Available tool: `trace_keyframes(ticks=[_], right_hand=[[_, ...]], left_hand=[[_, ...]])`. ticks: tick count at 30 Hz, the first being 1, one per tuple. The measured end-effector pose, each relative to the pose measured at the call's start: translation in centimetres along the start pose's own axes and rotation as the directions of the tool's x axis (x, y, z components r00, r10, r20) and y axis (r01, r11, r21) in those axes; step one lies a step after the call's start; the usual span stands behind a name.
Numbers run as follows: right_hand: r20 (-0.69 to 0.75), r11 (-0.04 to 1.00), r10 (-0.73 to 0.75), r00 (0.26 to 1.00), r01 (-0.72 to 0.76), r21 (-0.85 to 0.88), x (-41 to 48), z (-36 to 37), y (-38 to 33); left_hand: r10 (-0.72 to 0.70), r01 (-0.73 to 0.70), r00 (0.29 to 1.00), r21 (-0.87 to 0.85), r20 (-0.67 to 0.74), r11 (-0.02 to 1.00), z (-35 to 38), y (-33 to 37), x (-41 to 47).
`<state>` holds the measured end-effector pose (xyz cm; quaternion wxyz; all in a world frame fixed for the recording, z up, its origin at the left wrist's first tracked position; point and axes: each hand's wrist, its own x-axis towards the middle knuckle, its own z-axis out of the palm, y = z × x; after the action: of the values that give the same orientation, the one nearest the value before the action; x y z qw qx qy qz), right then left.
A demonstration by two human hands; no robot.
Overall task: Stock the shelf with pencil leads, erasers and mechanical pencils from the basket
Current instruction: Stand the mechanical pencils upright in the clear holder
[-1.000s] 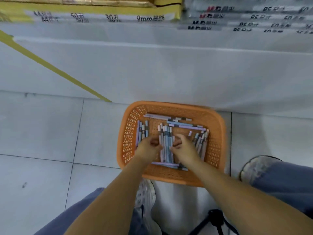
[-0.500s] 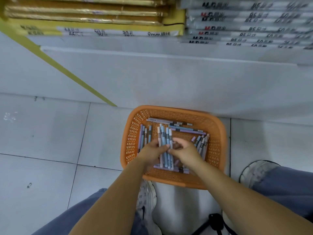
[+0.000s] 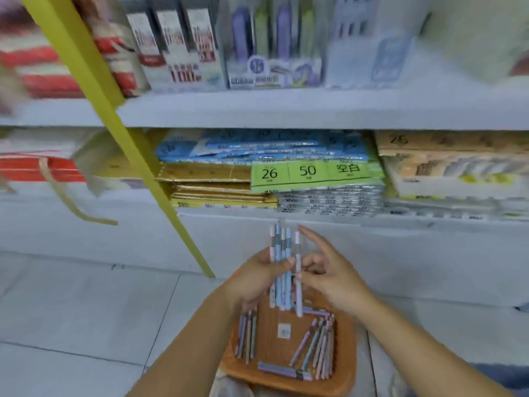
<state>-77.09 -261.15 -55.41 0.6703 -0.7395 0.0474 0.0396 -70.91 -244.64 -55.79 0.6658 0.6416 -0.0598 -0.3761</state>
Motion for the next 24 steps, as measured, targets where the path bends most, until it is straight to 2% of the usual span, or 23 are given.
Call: trace_keyframes(ticks=[5,9,13,16,18,19,22,24], right_hand=[[-0.079,0.979,-0.202,0.976,0.204,0.023,-1.6,-3.2,-10.1],[-0.184,0.920,-0.379,0.907,0.391,0.036,-2.5,-5.8,-18.2],[-0.287,0.818,-0.563,0.775,0.572,-0.061,-2.8,-9.3,-26.6],[-0.346,0.719,-0.688,0.638,0.663,-0.209,-2.2,-11.9,-32.2],[-0.349,0.676,-0.736,0.580,0.659,-0.331,-1.1,-13.1,-34.8],[-0.338,0.665,-0.747,0.572,0.641,-0.384,-0.2,-13.5,-35.7],[-0.298,0.637,-0.753,0.587,0.533,-0.557,3.2,-14.5,-36.8],[-0.264,0.571,-0.760,0.594,0.417,-0.707,5.2,-15.1,-36.8]], left_hand=[[0.226,-0.229,0.973,0.194,0.034,0.954,3.1,10.1,-3.0],[0.385,-0.374,0.923,0.311,0.028,0.874,5.4,17.7,-5.2],[0.583,-0.508,0.812,0.465,-0.023,0.725,6.5,24.6,-6.2],[0.721,-0.550,0.679,0.557,-0.134,0.622,6.8,28.8,-5.0],[0.771,-0.513,0.608,0.647,-0.191,0.564,6.9,30.9,-3.8],[0.775,-0.495,0.598,0.665,-0.206,0.559,6.9,31.5,-3.2],[0.751,-0.479,0.610,0.638,-0.252,0.603,7.0,32.5,-1.3],[0.727,-0.486,0.632,0.593,-0.269,0.642,7.0,32.7,-0.1]])
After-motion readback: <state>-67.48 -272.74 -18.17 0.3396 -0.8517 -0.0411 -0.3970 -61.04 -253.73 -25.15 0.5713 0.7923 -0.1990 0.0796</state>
